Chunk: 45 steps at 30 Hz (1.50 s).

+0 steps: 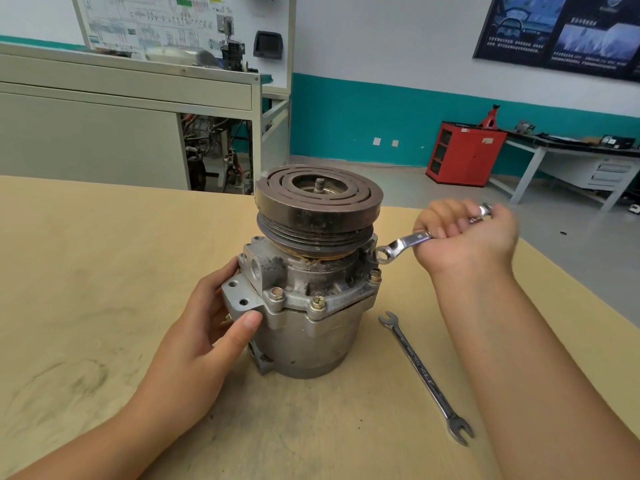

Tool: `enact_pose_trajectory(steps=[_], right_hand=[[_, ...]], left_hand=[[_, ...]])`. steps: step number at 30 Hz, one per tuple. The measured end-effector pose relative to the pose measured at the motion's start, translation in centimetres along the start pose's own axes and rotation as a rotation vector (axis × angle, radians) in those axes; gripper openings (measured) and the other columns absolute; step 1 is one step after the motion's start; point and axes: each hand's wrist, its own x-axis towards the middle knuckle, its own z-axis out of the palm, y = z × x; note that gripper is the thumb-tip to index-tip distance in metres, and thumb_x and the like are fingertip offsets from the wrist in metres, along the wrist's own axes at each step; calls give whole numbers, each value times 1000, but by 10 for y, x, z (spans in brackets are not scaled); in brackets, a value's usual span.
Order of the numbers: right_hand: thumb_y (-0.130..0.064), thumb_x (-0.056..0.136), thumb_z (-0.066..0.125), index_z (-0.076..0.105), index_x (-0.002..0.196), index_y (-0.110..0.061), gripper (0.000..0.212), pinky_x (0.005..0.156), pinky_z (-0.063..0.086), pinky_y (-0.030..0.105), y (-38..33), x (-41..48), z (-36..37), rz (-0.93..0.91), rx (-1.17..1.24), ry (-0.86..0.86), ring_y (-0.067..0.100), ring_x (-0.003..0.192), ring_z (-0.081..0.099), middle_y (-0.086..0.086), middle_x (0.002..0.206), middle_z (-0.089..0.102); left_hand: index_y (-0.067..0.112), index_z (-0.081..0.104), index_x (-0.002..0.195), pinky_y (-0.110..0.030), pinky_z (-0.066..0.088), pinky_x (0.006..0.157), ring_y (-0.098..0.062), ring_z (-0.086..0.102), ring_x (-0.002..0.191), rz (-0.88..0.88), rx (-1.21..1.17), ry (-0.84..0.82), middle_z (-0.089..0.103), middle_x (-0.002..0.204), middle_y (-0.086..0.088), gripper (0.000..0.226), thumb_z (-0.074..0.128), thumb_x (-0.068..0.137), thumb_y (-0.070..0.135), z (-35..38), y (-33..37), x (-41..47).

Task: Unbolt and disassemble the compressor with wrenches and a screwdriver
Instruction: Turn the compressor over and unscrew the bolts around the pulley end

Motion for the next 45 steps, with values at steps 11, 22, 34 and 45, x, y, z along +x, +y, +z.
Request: enact_pose_trajectory(steps=[11,22,34,45], right_hand=[[-29,89,27,23,51,-18,39,39,19,16,-1,-32,-21,-283,-101,89,15,39,15,-3,47,20],[-30,101,32,32,61,-17,42,36,27,16,15,-1,-23,-270,-384,42,9,34,28,-7,42,30],[-24,79,54,51,79,-10,14,40,35,17,-12,-4,-53,202,-948,-486,9,44,44,0,51,51],[-25,71,64,49,70,-10,22,43,45,18,-9,-27,-41,-178,-870,-401,12,44,57,3,53,61]], left_hand=[[40,43,126,-7,45,81,1,59,111,-21,-30,-12,61,121,26,56,56,72,40,1,7,-1],[44,42,124,-5,44,79,4,58,110,-36,-16,-4,59,120,30,55,55,71,42,3,11,-1],[46,42,125,-6,45,79,4,59,109,-37,-12,-3,60,120,28,57,55,70,46,2,9,-1],[47,42,124,-4,44,71,6,60,104,-52,19,2,61,119,28,58,54,67,51,2,11,-2]])
